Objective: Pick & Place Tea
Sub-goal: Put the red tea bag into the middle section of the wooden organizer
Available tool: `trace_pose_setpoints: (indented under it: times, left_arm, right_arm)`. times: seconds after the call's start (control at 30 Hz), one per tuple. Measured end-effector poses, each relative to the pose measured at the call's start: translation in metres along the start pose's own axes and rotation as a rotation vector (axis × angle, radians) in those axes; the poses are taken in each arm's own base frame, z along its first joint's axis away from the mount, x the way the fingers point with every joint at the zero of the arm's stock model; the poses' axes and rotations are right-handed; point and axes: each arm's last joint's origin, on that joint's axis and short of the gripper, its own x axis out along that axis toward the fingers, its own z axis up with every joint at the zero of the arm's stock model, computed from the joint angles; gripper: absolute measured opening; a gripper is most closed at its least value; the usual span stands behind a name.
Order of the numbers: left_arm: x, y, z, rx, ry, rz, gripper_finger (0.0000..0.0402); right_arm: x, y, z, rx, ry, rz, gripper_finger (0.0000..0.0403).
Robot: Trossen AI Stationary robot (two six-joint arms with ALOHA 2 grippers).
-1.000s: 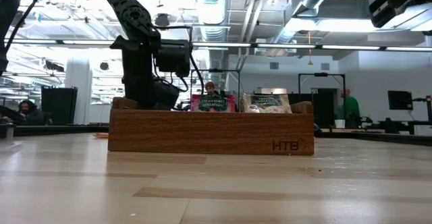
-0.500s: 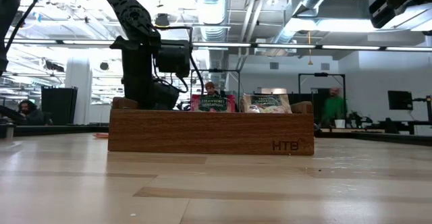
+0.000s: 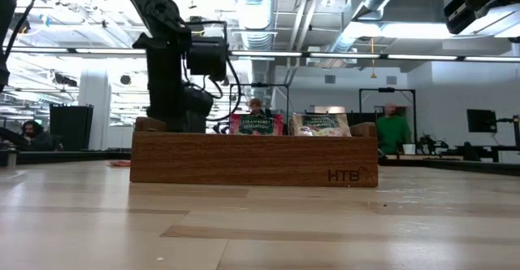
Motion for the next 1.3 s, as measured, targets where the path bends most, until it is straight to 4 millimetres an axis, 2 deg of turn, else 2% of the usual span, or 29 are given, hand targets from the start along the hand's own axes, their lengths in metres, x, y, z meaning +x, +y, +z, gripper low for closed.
trace_pose_setpoints:
  times: [0.13,0.3,0.53,0.63,1.0,1.13,1.3]
  left_arm:
    - [-0.002,-0.001,0.000,0.007,0.008,-0.006,0.0000]
    - [-0.019,0.007,0.014,-0.003,-0.001,-0.053,0.0000]
    - [-0.067,0.031,0.042,-0.011,-0.006,-0.288,0.0000]
    - [-0.087,0.044,0.049,-0.025,-0.012,-0.334,0.0000]
    - [-0.129,0.056,0.056,-0.058,-0.020,-0.449,0.0000]
    - [-0.154,0.061,0.058,-0.067,-0.032,-0.482,0.0000]
    - [-0.194,0.069,0.061,-0.115,-0.106,-0.547,0.0000]
  right_arm:
    - [0.000,0.000,0.000,0.000,0.000,0.000,0.0066]
    - [0.000,0.000,0.000,0.000,0.000,0.000,0.0066]
    - [0.000,0.000,0.000,0.000,0.000,0.000,0.0066]
    - [0.000,0.000,0.000,0.000,0.001,0.001,0.0066]
    - [0.000,0.000,0.000,0.000,0.005,0.004,0.0066]
    - [0.000,0.000,0.000,-0.005,0.006,0.005,0.0066]
    - [0.000,0.000,0.000,-0.008,0.005,0.004,0.0066]
